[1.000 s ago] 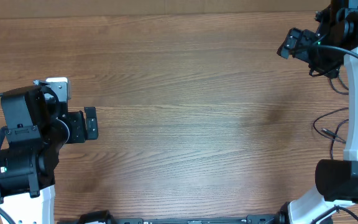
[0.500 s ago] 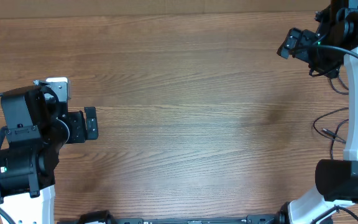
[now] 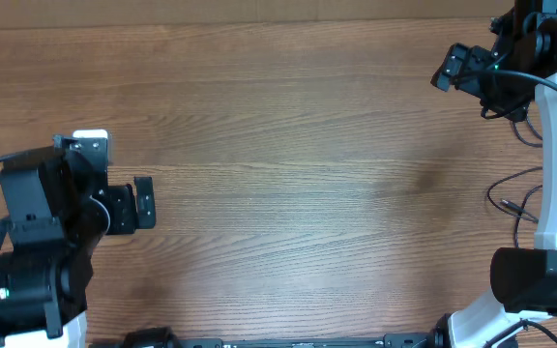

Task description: Untangle cables

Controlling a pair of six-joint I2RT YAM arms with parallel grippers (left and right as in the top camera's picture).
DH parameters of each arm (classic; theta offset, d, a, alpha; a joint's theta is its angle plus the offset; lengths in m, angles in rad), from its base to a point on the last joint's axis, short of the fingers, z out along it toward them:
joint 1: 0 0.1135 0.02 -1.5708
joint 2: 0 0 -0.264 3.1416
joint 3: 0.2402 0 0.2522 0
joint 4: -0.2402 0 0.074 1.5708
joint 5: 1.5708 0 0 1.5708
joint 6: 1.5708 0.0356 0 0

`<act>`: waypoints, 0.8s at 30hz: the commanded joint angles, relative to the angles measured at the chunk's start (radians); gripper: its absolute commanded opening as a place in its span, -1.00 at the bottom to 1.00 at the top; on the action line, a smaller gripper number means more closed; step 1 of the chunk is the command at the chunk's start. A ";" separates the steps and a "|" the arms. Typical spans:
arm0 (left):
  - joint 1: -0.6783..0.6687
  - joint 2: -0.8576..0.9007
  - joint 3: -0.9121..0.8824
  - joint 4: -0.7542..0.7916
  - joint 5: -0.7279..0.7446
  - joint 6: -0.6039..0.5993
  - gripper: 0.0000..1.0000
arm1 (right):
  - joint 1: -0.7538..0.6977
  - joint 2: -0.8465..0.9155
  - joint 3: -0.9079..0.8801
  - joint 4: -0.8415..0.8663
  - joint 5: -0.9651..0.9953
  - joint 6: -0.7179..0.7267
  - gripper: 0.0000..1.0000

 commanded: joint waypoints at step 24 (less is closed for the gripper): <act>-0.090 -0.436 -0.699 0.774 0.320 -0.205 0.99 | 0.001 -0.020 0.019 0.000 0.002 0.000 1.00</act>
